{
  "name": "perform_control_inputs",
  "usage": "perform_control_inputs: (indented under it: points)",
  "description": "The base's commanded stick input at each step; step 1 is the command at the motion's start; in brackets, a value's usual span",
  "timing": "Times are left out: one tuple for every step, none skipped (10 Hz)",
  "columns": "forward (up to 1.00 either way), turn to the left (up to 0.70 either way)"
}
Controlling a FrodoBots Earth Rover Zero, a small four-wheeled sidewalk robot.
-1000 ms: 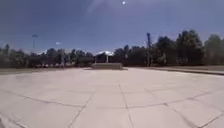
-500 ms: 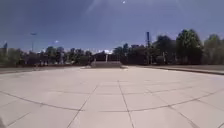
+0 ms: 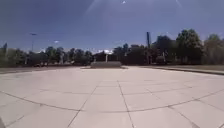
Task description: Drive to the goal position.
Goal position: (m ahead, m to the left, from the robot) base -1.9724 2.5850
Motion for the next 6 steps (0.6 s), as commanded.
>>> perform_control_inputs:
  points:
    - [-0.63,0.31]
    - [-0.63,0.31]
    - [-0.63,0.31]
    - [-0.63,0.31]
    - [-0.63,0.30]
    - [-0.63,0.29]
